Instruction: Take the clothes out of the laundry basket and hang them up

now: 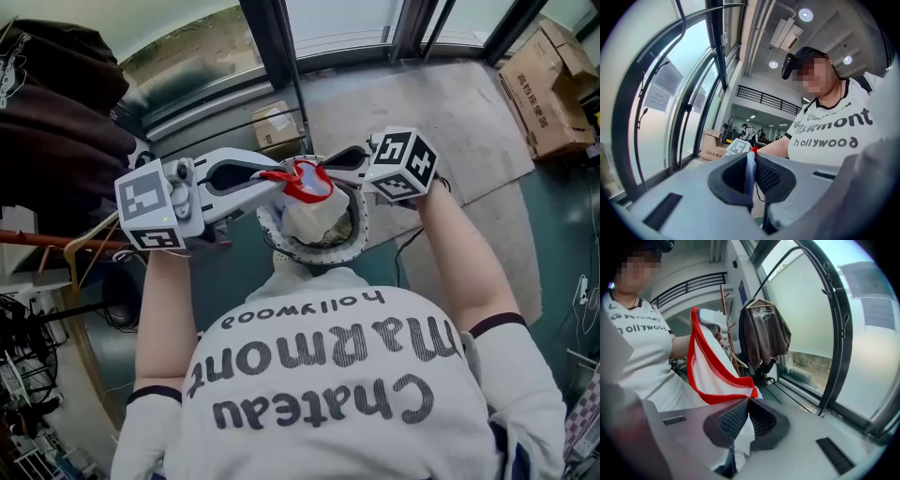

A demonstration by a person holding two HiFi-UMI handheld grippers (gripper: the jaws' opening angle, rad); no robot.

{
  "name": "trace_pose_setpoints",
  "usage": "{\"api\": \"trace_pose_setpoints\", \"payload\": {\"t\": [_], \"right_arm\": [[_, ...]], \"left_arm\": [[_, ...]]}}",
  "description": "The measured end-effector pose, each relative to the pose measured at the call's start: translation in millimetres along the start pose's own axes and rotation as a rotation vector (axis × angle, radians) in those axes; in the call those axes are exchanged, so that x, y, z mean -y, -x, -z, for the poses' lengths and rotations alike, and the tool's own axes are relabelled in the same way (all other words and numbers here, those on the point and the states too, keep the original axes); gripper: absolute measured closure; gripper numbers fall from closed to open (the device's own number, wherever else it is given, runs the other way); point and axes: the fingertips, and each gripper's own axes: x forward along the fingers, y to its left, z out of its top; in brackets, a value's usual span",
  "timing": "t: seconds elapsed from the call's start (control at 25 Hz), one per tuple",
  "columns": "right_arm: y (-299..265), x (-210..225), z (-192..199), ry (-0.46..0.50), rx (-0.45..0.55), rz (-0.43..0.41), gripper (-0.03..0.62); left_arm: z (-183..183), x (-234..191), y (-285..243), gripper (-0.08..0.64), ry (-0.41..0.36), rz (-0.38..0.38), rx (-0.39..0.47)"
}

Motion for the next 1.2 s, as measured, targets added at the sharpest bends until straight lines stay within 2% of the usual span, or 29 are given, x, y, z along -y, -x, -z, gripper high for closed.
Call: {"api": "trace_pose_setpoints", "payload": {"t": [0.12,0.24,0.44,0.56,0.8,0.96,1.2], "right_arm": [[15,13,-10,-0.069,0.077,0.071,0.560],[35,25,-22,-0.122,0.159,0.160,0.561],[62,31,-42,-0.160,0.274,0.295,0.561],[74,24,-56,-0.147,0.318,0.342,0.561],[80,-2,-97,-0.079,0.395,0.360,0.561],[76,-21,-129,-0.077,0.482,0.371,0.561],[48,-60,-177,-0.020,0.551,0.267,0.561]], "left_arm": [[4,-9,11,0.541,-0.007,-0.075,-0.014],[0,-23,30,0.541,0.004,-0.191,0.028],[-2,-47,66,0.541,-0.005,-0.499,0.074],[-3,-48,88,0.541,0.005,-0.657,0.107],[-1,-25,120,0.541,0.016,-0.878,0.190],[9,-3,148,0.541,0.040,-1.006,0.263],[16,38,194,0.541,0.038,-1.140,0.317]]}}
